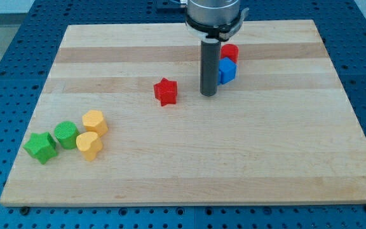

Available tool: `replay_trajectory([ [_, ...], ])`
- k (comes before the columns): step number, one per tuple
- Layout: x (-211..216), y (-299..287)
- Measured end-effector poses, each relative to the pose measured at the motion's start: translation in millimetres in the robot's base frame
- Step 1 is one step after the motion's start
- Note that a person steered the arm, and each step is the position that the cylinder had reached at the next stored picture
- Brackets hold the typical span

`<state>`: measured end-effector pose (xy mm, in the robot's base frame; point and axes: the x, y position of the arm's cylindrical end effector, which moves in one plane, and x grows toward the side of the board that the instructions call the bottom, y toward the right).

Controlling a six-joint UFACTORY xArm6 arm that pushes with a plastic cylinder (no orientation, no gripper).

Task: Push the red star into the triangle

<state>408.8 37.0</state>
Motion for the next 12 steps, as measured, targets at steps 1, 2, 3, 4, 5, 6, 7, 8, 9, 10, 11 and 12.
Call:
replay_trajectory([
  [1, 0, 1],
  [2, 0, 1],
  [3, 0, 4],
  [4, 0, 6],
  [5, 29, -5],
  [6, 52, -37],
  [7, 52, -53],
  [8, 52, -55],
  [9, 53, -55],
  [10, 62, -58],
  [11, 65, -98],
  [12, 55, -107],
])
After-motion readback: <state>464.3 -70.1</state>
